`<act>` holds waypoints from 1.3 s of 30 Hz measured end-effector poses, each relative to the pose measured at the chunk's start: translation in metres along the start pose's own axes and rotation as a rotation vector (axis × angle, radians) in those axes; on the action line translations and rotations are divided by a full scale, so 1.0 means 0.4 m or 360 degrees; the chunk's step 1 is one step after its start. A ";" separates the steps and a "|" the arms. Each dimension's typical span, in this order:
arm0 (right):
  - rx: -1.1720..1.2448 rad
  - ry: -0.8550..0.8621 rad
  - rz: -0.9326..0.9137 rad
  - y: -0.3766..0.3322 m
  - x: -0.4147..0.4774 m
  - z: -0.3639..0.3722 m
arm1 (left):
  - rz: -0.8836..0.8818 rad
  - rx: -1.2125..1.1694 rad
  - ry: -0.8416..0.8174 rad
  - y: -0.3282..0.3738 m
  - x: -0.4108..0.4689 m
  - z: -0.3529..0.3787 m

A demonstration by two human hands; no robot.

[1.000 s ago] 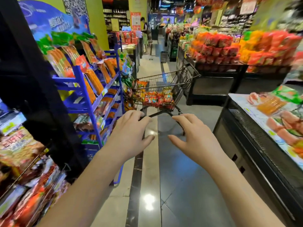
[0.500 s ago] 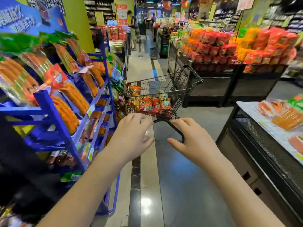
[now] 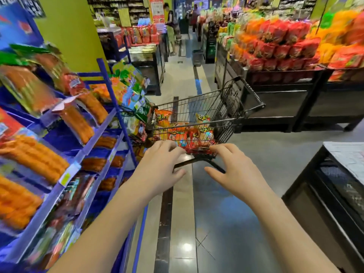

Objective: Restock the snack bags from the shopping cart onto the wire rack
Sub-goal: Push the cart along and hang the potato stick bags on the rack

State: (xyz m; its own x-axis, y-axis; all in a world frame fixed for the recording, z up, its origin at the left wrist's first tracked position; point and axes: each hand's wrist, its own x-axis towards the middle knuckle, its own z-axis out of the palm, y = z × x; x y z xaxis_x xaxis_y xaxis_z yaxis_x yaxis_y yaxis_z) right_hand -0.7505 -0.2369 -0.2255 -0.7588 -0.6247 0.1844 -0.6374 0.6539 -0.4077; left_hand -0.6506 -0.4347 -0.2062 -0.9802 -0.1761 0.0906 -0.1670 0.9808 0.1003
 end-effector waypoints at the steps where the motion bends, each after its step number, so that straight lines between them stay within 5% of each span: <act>1: 0.0010 -0.0009 0.0001 0.017 0.036 0.000 | -0.0009 -0.0012 -0.0006 -0.006 0.036 0.005; 27: -0.0127 -0.0323 0.0255 0.350 1.066 0.276 | 0.0096 -0.0157 -0.0405 -0.413 1.107 0.273; 39: -0.0064 -0.0454 0.0421 0.536 1.337 0.351 | 0.0205 -0.0189 -0.0602 -0.462 1.439 0.419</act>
State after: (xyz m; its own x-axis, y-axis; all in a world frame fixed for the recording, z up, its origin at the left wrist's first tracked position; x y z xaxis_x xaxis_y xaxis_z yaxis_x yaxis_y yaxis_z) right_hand -1.2743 -0.4907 -0.3400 -0.8333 -0.5223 -0.1809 -0.4338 0.8208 -0.3716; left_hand -1.2018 -0.7034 -0.3384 -0.9660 0.0120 -0.2582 -0.0487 0.9726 0.2275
